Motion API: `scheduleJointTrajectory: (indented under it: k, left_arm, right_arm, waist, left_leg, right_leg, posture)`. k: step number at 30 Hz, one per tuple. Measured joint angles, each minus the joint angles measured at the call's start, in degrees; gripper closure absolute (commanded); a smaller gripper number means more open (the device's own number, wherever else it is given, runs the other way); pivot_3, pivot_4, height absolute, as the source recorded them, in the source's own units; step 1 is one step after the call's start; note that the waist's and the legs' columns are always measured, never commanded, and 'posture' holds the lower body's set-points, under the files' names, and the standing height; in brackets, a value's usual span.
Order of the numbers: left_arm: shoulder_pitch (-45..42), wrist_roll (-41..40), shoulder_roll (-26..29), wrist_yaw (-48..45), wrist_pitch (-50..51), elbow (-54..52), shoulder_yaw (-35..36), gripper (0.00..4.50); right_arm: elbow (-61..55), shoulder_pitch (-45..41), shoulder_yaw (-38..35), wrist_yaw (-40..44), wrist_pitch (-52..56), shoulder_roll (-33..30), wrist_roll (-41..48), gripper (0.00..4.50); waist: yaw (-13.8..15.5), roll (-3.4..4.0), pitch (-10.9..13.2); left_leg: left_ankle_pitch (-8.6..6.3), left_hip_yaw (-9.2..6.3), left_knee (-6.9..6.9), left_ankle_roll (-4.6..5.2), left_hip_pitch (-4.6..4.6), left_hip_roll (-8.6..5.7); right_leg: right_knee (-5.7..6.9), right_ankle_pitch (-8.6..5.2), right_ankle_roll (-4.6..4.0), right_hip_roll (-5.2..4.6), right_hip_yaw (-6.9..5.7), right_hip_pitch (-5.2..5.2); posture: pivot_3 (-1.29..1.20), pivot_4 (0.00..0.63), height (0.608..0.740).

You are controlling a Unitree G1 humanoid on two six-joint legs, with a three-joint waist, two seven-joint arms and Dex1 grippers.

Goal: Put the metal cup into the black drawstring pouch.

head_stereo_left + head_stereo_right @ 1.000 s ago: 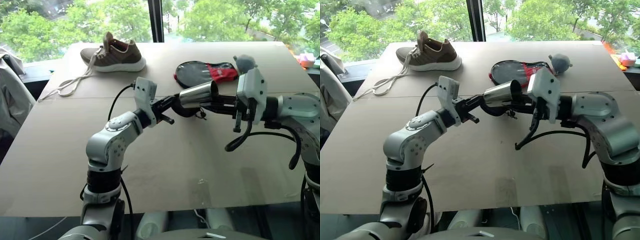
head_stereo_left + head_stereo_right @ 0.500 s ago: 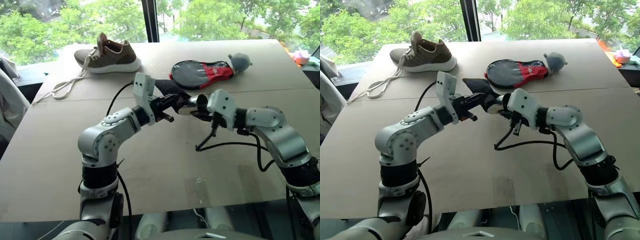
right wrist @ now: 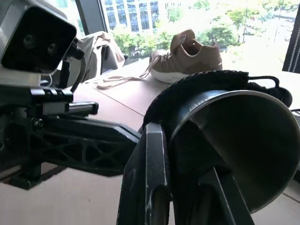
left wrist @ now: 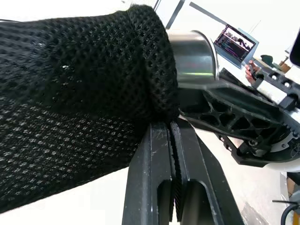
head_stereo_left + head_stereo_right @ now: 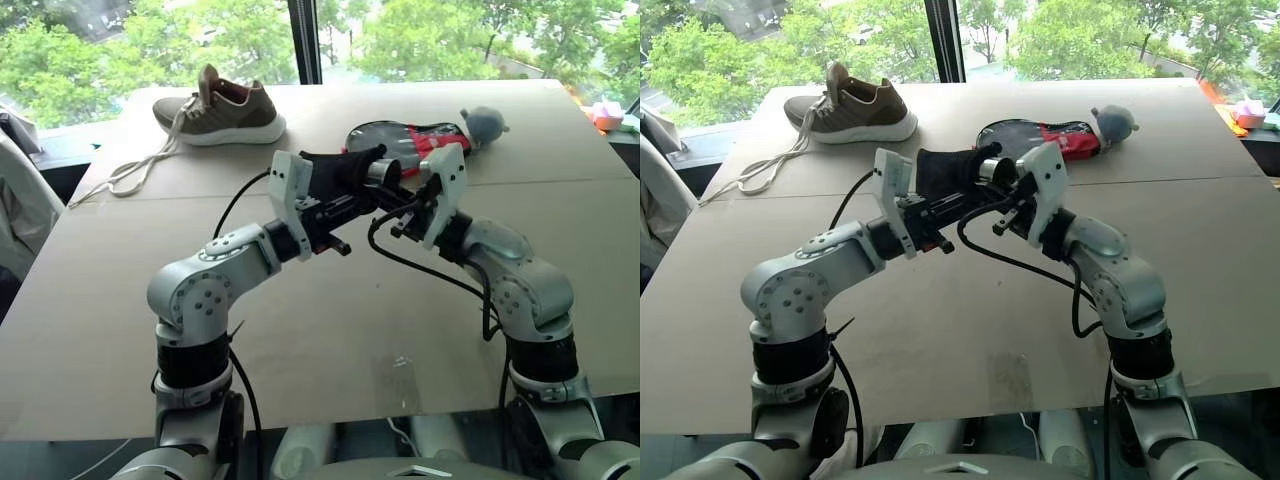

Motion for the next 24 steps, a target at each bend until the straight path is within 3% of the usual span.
scheduleJointTrajectory:
  k: [3, 9, 17, 21, 24]
  left_arm:
    - [-1.61, -1.02, 0.12, 0.25, -0.69, 0.90, 2.07, 4.50]
    - [-2.69, -2.21, 0.04, 0.59, -1.37, 2.26, 2.23, 4.50]
    - [-1.24, -6.59, -2.49, 1.23, -1.15, 2.05, 0.78, 4.50]
    - [0.02, -8.35, -2.66, 1.48, -0.66, 1.92, 0.53, 4.50]
    - [2.23, -11.50, -1.80, 1.38, 0.36, -0.27, 0.58, 4.50]
  right_arm:
    - [1.65, 1.04, 7.00, 5.04, -5.05, -9.32, -7.26, 4.43]
    - [6.48, -0.94, 12.41, 7.82, -19.53, -13.65, -18.19, 4.43]
    - [15.03, -7.03, 22.69, 6.54, -39.15, -18.06, -41.00, 4.43]
    - [16.25, -4.61, 20.49, 5.16, -38.36, -14.17, -40.01, 4.43]
    - [15.26, -1.38, 14.19, 3.51, -30.59, -5.65, -31.51, 4.43]
  waist:
    - [-0.10, -0.01, 0.01]
    - [-0.71, -0.01, 0.01]
    - [-1.02, -0.03, 0.00]
    - [-1.08, -0.04, 0.01]
    - [-1.43, -0.04, 0.01]
  left_leg:
    - [0.00, 0.05, 0.00, 0.00, 0.04, 0.00]
    - [0.02, 0.12, -0.01, -0.03, 0.15, 0.06]
    - [0.03, 0.13, 0.00, -0.05, 0.15, 0.04]
    - [0.05, 0.14, 0.00, -0.08, 0.14, 0.10]
    - [0.06, 0.14, -0.03, -0.11, 0.16, 0.20]
  right_leg:
    - [0.04, 0.00, 0.01, 0.03, -0.02, 0.01]
    - [0.19, 0.00, 0.00, 0.06, 0.05, 0.02]
    - [0.18, 0.00, 0.01, 0.04, 0.07, 0.02]
    - [0.17, 0.00, 0.00, -0.03, 0.14, 0.00]
    - [0.20, -0.01, -0.01, -0.02, 0.25, -0.01]
  posture:
    - [0.00, 0.150, 0.740]
    - [0.00, 0.150, 0.740]
    - [0.00, 0.150, 0.740]
    - [0.00, 0.150, 0.740]
    - [0.00, 0.150, 0.740]
